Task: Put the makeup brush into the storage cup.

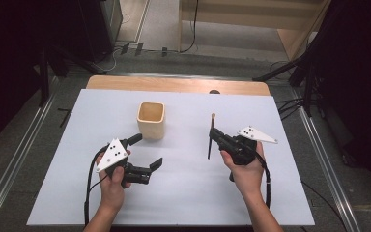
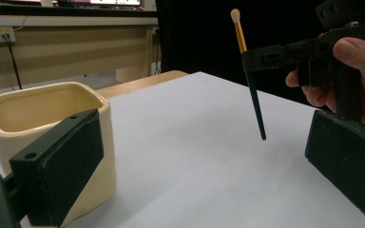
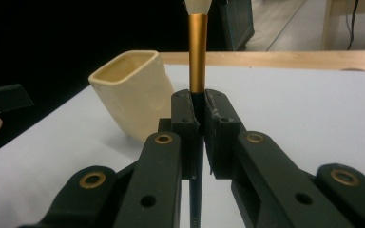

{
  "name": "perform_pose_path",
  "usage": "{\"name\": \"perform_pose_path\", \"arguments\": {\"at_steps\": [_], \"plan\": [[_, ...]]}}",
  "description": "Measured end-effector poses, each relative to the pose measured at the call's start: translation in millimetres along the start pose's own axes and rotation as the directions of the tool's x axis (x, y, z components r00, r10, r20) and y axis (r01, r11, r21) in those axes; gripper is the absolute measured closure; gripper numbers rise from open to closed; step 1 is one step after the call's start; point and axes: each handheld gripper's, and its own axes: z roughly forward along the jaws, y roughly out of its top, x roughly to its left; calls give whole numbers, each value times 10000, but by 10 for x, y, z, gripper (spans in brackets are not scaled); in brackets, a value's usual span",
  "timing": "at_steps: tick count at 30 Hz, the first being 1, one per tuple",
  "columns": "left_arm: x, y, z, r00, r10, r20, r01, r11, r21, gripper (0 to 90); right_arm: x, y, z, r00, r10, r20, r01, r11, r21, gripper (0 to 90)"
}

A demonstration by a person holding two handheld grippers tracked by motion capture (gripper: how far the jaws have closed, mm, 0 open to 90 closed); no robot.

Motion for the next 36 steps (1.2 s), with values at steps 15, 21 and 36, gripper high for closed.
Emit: {"name": "perform_pose_path", "arguments": {"at_steps": [15, 21, 36], "plan": [[7, -9, 41, 9993, -175, 341, 173, 9998, 43, 0, 202, -63, 5, 9972, -683, -312, 662, 9958, -640, 847], [-17, -10, 122, 9974, -484, 542, 463, 9982, 386, 0, 252, -60, -1, 9963, -617, -592, 572, 9956, -738, 846], [-137, 1, 247, 9898, -659, 1263, 561, 9952, 796, 140, 458, -60, -5, 9891, -759, -1260, 643, 9935, -936, 846]]}}
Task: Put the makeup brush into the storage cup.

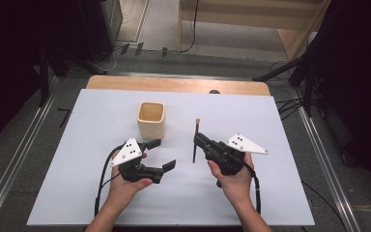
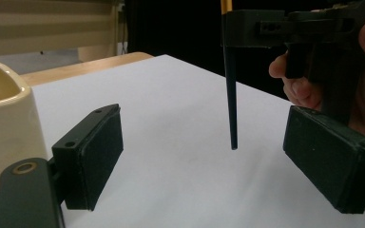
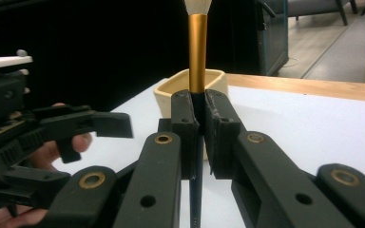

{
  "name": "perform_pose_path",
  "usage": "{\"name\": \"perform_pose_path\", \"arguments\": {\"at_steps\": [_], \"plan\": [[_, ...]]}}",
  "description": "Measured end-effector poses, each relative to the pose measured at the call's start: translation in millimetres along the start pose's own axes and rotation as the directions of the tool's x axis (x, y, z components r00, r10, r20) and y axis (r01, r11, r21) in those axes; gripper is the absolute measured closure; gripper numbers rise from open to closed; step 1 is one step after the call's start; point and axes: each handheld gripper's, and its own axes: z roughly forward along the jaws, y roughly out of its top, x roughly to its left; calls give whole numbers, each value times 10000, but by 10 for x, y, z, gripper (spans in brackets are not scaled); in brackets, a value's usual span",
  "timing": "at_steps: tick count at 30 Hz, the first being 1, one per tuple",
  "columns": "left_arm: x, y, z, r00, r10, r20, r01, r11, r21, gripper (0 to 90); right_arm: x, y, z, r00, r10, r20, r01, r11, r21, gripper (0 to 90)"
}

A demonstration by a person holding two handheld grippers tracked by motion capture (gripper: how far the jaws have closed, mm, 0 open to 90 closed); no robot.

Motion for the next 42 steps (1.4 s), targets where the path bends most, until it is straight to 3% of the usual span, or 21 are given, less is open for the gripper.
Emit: {"name": "perform_pose_path", "arguments": {"at_steps": [12, 20, 34, 36, 42], "plan": [[-74, 2, 80, 9989, -113, 458, 104, 9997, 200, 244, 168, -7, 37, 9981, -45, -613, 44, 10000, -15, 846], [-104, -4, 103, 9967, -167, 791, 147, 9996, 259, 369, 285, -6, 54, 9945, -27, -1047, 26, 10000, -5, 846], [-124, -9, 134, 9945, -184, 1032, 160, 9996, 239, 514, 431, -27, 89, 9883, -204, -1510, 211, 9998, 31, 846], [-118, -16, 145, 9917, -300, 1249, 268, 9993, 278, 538, 442, -36, 97, 9877, -282, -1535, 293, 9996, 52, 846], [-91, -12, 138, 9890, -489, 1395, 456, 9986, 266, 594, 468, -59, 118, 9862, -374, -1613, 398, 9991, 121, 846]]}}
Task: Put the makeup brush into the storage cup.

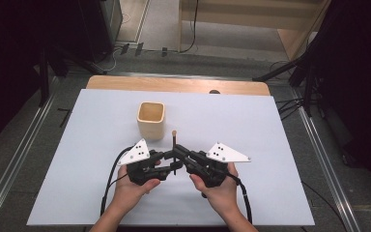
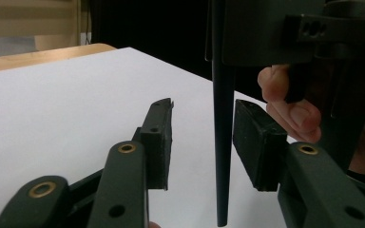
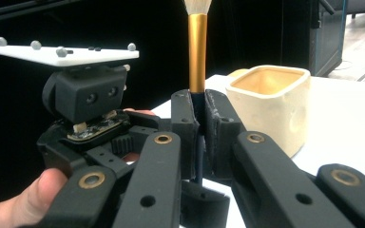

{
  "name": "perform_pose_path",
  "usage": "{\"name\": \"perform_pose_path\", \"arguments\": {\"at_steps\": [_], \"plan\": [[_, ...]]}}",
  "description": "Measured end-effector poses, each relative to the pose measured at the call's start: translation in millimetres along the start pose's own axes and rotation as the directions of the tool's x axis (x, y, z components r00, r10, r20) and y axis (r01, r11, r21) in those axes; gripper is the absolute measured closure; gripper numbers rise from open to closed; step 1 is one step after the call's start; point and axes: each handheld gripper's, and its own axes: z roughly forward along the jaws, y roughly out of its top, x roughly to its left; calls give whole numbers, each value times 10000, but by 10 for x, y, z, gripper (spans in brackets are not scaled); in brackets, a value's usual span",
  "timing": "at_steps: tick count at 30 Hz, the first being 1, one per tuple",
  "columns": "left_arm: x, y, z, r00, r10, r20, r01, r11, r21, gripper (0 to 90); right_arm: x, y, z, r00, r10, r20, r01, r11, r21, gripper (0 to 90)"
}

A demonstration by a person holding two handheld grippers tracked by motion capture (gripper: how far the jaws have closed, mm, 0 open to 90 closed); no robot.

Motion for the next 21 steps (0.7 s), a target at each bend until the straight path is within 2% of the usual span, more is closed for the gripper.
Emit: {"name": "perform_pose_path", "arguments": {"at_steps": [11, 21], "plan": [[33, 5, -15, 9975, -495, 509, 496, 9988, -1, 710, 25, -23, 19, 10000, -78, -35, 78, 10000, 48, 845], [37, 10, -20, 9970, -566, 530, 566, 9984, 6, 755, 30, -36, 29, 9999, -124, -49, 124, 9999, 69, 845]]}}
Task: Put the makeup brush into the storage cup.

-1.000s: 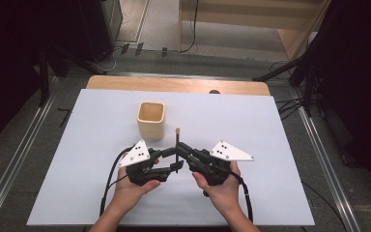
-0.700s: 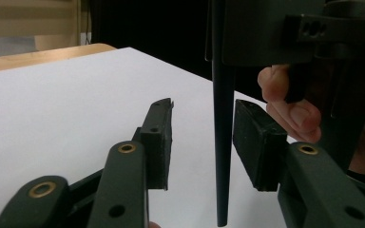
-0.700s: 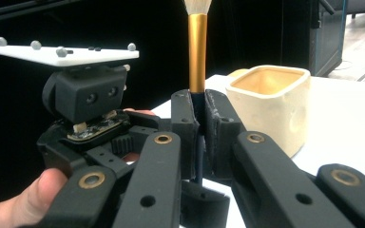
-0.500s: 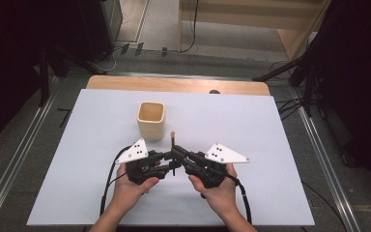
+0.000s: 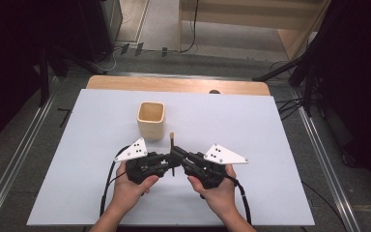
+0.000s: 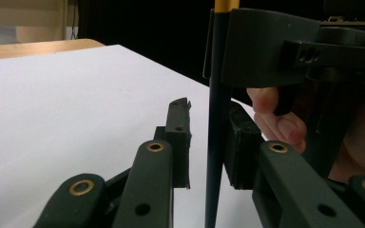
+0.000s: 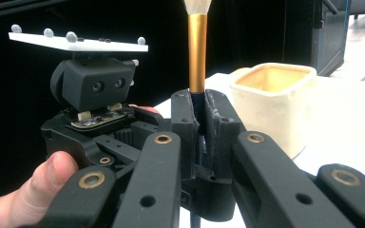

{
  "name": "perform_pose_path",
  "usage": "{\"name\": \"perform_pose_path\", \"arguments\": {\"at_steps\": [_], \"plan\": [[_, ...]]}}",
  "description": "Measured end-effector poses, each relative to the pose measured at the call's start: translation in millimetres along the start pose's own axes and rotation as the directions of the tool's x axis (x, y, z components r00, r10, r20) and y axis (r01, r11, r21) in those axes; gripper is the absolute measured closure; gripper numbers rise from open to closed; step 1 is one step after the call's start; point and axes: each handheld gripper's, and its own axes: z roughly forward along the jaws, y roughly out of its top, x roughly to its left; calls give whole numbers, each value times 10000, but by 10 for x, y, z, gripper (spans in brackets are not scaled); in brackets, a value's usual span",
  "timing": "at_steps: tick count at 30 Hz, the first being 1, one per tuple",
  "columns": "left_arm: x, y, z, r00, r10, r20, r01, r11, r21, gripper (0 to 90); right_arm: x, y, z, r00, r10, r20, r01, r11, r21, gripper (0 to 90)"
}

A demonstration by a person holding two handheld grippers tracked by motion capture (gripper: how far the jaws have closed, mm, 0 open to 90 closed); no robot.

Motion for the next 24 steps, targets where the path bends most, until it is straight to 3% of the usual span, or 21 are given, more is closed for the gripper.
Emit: {"name": "perform_pose_path", "arguments": {"at_steps": [15, 24], "plan": [[4, 1, 9, 9998, -114, 175, 110, 9997, 215, 840, -9, -24, 16, 10000, 5, -2, -5, 9999, 109, 828], [59, 12, -58, 9998, -202, -71, 203, 9998, 17, 841, -49, -14, -1, 9996, -247, -138, 243, 9994, -248, 631]]}}
